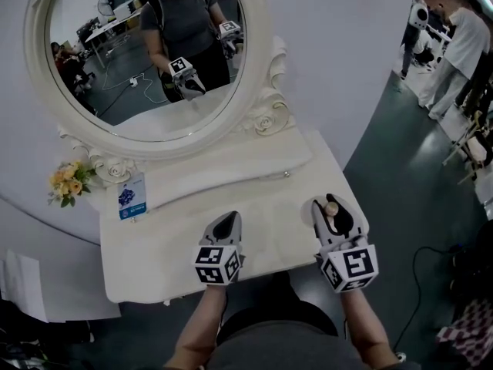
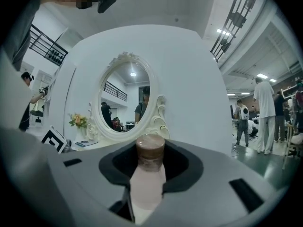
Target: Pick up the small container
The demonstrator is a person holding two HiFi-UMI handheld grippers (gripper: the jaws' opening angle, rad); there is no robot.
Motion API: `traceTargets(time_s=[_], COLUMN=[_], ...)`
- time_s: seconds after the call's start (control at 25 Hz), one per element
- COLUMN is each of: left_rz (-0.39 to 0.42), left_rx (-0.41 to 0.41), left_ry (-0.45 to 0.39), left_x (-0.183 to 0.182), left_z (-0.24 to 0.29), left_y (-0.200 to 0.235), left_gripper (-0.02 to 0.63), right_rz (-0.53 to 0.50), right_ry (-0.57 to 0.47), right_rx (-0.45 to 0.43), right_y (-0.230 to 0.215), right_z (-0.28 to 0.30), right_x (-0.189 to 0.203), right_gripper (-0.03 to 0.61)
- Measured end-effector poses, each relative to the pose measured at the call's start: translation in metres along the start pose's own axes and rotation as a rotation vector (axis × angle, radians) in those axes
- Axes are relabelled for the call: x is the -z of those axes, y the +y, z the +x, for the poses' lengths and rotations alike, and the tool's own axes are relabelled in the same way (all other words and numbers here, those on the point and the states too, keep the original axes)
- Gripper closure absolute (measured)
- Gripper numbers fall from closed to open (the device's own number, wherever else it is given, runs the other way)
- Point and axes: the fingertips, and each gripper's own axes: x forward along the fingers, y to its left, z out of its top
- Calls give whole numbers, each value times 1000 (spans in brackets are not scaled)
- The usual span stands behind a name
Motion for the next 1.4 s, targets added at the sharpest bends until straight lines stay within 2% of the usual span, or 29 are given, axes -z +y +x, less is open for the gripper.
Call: traceTargets(time_s=[1.4], left_rz=[19], left_rx=[6], left_ry=[-30], left_x=[-10], left_z=[-7], left_y=[-14], left_gripper=[606], right_rz=[25], right_ry=[-51], right_rx=[40], right_y=[-9], right_z=[-25], right_x=[-19], right_gripper=[443])
